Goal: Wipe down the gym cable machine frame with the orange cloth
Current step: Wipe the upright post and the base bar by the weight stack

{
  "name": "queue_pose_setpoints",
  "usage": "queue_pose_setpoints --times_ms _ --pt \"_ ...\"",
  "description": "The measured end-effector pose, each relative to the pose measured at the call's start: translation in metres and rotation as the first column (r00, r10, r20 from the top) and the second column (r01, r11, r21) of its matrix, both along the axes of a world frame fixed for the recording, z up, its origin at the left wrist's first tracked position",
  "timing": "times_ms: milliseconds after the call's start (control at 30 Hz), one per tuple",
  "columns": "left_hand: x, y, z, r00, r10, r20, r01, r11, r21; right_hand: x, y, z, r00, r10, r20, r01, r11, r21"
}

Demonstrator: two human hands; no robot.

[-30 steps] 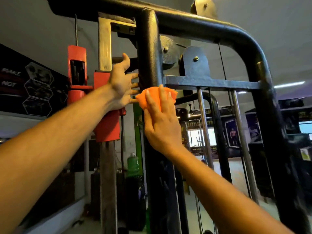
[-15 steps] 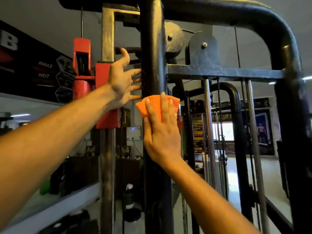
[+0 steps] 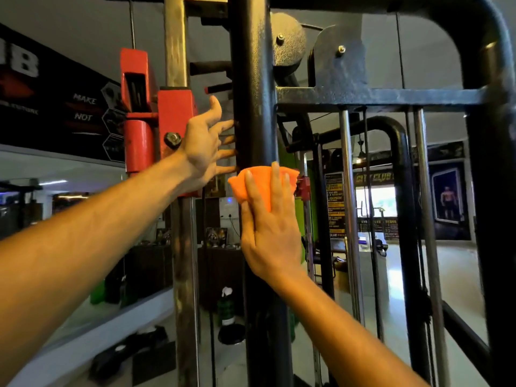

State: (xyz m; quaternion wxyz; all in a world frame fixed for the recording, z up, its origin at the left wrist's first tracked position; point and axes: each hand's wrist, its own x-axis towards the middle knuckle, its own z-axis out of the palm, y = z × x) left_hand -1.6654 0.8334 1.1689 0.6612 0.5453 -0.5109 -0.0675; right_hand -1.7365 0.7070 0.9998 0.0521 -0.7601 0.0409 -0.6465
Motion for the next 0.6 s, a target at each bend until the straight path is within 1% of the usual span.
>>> queue_pose_setpoints --times_ms 33,100,200,267,367,467,533,600 --pt "0.000 0.000 -0.003 1.000 -0.005 0.002 0.005 1.000 0.004 -0.002 0.000 -0.005 1.000 0.003 -0.019 -0.003 1.000 0.011" --pt "-0.001 0.001 -0.006 1.000 0.008 0.027 -0.009 1.000 0.009 -0.003 -0.002 0.004 1.000 0.015 -0.020 -0.014 1.000 0.025" --pt "-0.004 0.002 -0.008 0.996 0.051 0.077 -0.054 0.998 0.032 0.001 -0.001 0.038 0.999 0.028 0.019 -0.029 0.998 0.062" --pt "-0.006 0.001 -0.009 0.992 0.083 0.097 -0.087 0.995 0.040 0.006 0.004 0.043 0.999 0.015 0.046 -0.019 0.997 0.077" --pt "-0.002 -0.005 -0.009 0.986 0.122 0.114 -0.128 0.991 0.038 0.007 0.009 0.010 0.998 -0.014 0.069 0.008 0.997 0.079" --pt "0.003 -0.013 -0.014 0.990 0.128 0.066 -0.127 0.992 -0.016 0.000 0.012 -0.039 1.000 -0.019 0.021 0.017 0.994 0.105" --pt "0.005 -0.015 -0.016 0.990 0.133 0.053 -0.130 0.990 -0.046 -0.003 0.012 -0.043 1.000 -0.015 -0.004 0.016 0.992 0.123" --pt "0.004 -0.015 -0.016 0.991 0.124 0.040 -0.122 0.991 -0.054 -0.001 0.010 -0.020 1.000 -0.017 0.000 0.017 0.993 0.114"
